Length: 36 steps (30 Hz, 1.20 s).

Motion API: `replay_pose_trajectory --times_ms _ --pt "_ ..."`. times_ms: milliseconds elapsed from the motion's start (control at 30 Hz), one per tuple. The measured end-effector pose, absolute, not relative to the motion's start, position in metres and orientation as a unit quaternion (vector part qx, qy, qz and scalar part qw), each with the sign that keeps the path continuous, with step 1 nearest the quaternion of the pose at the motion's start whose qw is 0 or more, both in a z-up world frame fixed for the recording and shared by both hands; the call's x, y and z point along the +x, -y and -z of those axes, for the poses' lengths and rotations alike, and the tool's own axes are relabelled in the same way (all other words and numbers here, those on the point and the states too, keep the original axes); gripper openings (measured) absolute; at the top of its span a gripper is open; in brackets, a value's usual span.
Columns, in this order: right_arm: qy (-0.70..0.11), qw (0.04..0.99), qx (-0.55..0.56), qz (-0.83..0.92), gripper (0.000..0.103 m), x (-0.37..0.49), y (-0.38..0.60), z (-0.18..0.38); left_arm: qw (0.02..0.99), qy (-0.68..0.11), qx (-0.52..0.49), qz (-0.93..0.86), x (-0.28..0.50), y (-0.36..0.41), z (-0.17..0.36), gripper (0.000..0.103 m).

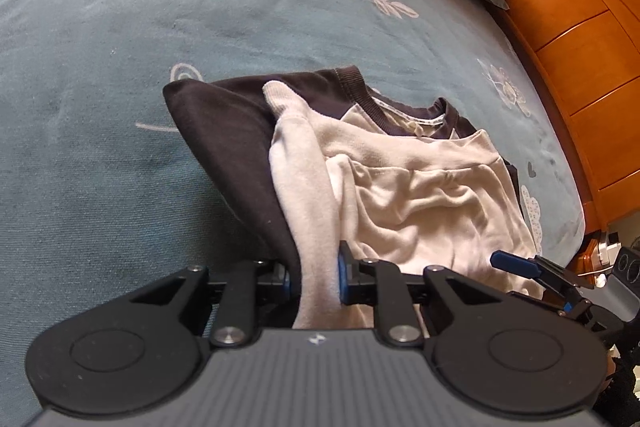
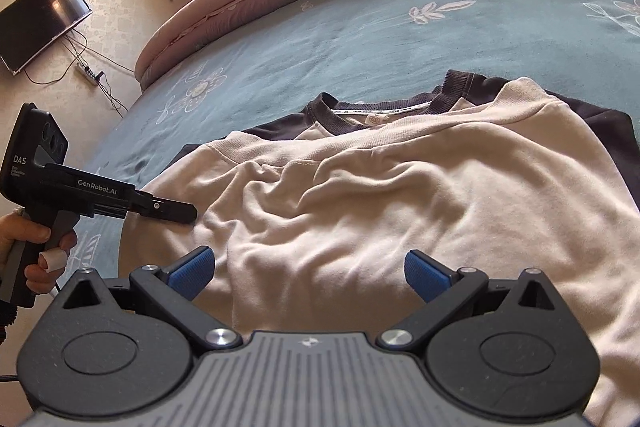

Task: Fold clothes

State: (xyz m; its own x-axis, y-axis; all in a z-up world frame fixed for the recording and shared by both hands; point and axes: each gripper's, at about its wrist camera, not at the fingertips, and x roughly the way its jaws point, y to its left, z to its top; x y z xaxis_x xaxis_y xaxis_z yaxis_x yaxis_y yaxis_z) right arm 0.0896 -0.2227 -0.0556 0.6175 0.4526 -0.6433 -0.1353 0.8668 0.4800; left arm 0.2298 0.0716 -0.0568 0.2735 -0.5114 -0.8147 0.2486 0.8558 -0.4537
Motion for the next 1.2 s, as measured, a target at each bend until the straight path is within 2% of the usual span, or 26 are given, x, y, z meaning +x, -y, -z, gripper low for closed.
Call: replay_pose_trajectory --times_ms 400,733,800,1200 --pt "-0.389 0.88 0.196 -0.188 0.103 0.088 0.217 0.046 0.789 -0.543 -0.122 0.262 0.226 -0.057 0.028 0.018" --pt "-0.378 0.888 0.212 -0.153 0.103 0.07 0.256 0.045 0.784 -0.525 -0.135 0.303 0.226 -0.024 -0.008 0.017" --pt "-0.373 0.891 0.218 -0.142 0.103 0.065 0.265 0.044 0.786 -0.52 -0.135 0.305 0.226 -0.017 -0.012 0.014" --pt "-0.353 0.894 0.252 -0.113 0.103 0.045 0.302 0.043 0.792 -0.503 -0.129 0.321 0.223 0.011 -0.033 0.013"
